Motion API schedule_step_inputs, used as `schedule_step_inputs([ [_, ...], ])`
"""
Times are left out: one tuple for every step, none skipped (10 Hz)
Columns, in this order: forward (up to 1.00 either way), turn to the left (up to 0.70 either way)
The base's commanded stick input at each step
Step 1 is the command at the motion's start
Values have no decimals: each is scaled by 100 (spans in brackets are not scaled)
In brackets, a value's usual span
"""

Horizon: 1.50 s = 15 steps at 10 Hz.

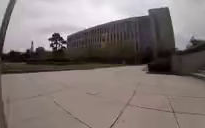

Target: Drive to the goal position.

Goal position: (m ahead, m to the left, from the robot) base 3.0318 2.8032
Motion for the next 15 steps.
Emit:
schedule_step_inputs([
  [100,0],
  [100,0],
  [100,0],
  [100,0],
  [100,0],
  [100,0],
  [100,0],
  [100,0],
  [100,0],
  [100,0],
  [100,0],
  [100,0],
  [100,0],
  [100,0],
  [100,0],
])
